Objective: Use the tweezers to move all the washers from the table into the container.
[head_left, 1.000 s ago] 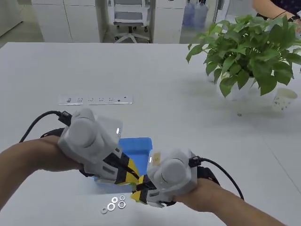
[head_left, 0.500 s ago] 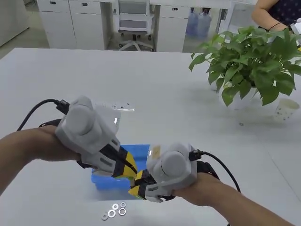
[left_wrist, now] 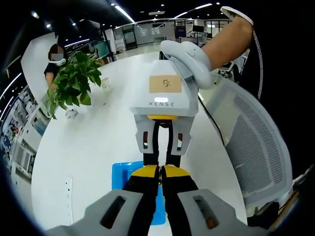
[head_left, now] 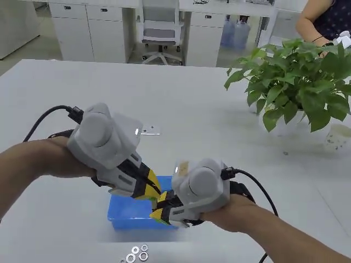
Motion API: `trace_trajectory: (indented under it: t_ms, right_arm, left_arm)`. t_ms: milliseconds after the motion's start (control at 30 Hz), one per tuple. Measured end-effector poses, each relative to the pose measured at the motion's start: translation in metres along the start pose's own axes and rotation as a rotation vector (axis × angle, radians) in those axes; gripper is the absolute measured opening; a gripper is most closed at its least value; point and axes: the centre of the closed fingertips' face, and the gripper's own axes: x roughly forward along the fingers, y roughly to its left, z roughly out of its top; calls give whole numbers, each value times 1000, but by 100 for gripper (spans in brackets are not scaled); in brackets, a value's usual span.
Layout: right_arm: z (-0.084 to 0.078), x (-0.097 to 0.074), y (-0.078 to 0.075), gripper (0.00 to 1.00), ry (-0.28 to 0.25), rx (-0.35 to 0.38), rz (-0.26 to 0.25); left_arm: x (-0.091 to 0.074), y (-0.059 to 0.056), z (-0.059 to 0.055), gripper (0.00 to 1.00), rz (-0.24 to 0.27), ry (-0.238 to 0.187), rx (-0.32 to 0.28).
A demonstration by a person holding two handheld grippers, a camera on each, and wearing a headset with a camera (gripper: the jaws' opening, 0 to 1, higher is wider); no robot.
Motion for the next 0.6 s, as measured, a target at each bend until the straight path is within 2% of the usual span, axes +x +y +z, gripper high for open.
trace_trajectory:
  t_ms: [600]
  right_arm:
    - [-5, 15, -24, 10, -7, 11, 5]
  left_arm:
    - [6, 25, -14, 6, 11, 9, -16]
